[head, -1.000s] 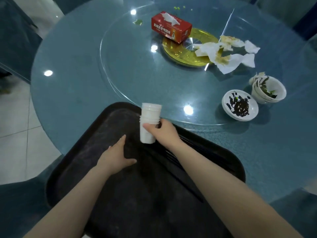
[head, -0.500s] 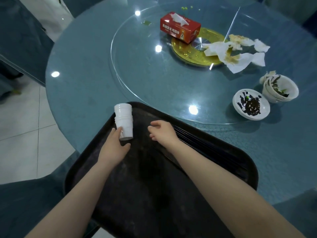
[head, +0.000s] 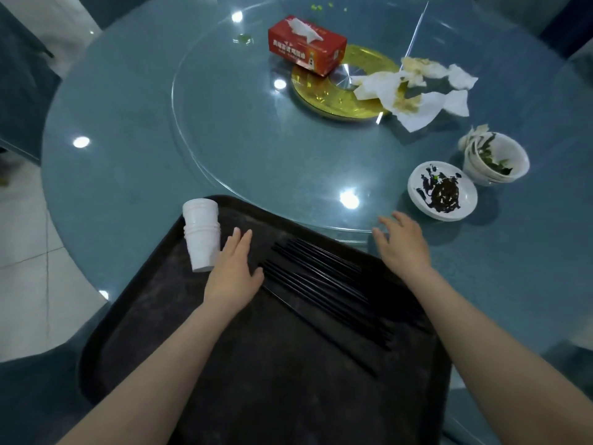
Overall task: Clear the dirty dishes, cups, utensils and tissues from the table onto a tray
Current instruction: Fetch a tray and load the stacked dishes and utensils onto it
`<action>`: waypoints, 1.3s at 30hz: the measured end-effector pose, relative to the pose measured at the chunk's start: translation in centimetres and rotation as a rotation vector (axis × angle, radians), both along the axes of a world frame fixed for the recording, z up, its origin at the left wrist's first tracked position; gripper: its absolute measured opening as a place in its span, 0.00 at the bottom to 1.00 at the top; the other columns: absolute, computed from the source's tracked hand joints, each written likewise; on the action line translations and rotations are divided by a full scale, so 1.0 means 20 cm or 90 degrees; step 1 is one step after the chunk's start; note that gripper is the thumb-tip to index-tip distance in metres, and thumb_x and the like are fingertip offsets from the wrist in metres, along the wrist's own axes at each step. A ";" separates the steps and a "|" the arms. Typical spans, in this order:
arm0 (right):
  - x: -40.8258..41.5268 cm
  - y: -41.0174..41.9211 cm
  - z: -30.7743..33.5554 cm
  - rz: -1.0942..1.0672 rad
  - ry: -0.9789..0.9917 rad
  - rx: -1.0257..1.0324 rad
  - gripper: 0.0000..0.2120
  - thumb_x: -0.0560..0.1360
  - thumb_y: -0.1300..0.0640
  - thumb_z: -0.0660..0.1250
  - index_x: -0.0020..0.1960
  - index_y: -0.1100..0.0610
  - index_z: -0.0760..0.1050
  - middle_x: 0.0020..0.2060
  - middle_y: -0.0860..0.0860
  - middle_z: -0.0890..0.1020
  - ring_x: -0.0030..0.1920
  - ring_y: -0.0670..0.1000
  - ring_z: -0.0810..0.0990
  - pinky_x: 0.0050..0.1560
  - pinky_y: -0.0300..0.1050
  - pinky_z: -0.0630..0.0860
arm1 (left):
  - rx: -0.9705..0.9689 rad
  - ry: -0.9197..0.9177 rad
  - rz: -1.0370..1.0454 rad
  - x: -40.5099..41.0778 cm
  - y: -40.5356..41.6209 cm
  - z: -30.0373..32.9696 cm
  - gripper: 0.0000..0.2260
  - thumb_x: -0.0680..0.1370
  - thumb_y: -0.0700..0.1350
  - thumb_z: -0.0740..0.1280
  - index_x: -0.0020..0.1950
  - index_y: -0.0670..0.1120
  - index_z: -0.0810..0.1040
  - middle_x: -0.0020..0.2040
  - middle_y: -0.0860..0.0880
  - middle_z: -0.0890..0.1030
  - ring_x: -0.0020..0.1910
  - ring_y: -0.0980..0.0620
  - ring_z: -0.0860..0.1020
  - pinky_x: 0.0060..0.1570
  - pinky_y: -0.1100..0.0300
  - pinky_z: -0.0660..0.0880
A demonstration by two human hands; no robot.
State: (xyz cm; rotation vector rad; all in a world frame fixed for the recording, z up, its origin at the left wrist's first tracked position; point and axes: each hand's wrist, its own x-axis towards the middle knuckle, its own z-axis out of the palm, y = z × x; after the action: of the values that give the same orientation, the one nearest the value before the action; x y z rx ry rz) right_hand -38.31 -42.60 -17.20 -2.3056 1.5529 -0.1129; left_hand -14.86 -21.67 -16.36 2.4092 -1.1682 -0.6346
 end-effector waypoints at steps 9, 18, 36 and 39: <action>0.07 0.07 -0.04 0.071 0.167 0.008 0.37 0.76 0.31 0.46 0.76 0.54 0.54 0.77 0.57 0.53 0.76 0.59 0.51 0.73 0.57 0.55 | 0.186 -0.043 -0.032 -0.07 0.00 -0.19 0.36 0.78 0.62 0.58 0.79 0.47 0.47 0.79 0.45 0.43 0.77 0.45 0.46 0.72 0.42 0.52; 0.19 0.16 -0.03 0.106 0.035 0.066 0.29 0.79 0.36 0.51 0.75 0.49 0.60 0.77 0.50 0.55 0.77 0.52 0.52 0.70 0.52 0.61 | 0.217 -0.106 -0.085 -0.05 -0.01 -0.16 0.35 0.79 0.62 0.55 0.79 0.46 0.47 0.79 0.44 0.46 0.77 0.45 0.50 0.75 0.50 0.54; -0.06 -0.18 0.03 -0.652 -0.561 0.354 0.13 0.75 0.60 0.63 0.57 0.66 0.72 0.33 0.57 0.81 0.23 0.49 0.77 0.20 0.35 0.69 | 0.236 -0.050 -0.105 -0.02 -0.02 -0.07 0.33 0.80 0.59 0.57 0.79 0.47 0.48 0.79 0.45 0.46 0.77 0.46 0.49 0.74 0.55 0.49; -0.06 -0.15 0.05 -0.638 -0.560 0.401 0.09 0.74 0.64 0.59 0.52 0.65 0.74 0.33 0.58 0.82 0.26 0.51 0.81 0.21 0.36 0.70 | 0.233 -0.021 -0.097 -0.02 0.00 -0.06 0.32 0.80 0.58 0.57 0.79 0.47 0.49 0.79 0.46 0.46 0.77 0.46 0.50 0.74 0.55 0.50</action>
State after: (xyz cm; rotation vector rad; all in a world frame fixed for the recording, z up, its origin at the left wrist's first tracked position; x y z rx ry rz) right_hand -39.58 -45.56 -16.28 -0.6705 1.6889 -0.6590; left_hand -15.28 -21.74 -17.55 2.6527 -1.3604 -0.9307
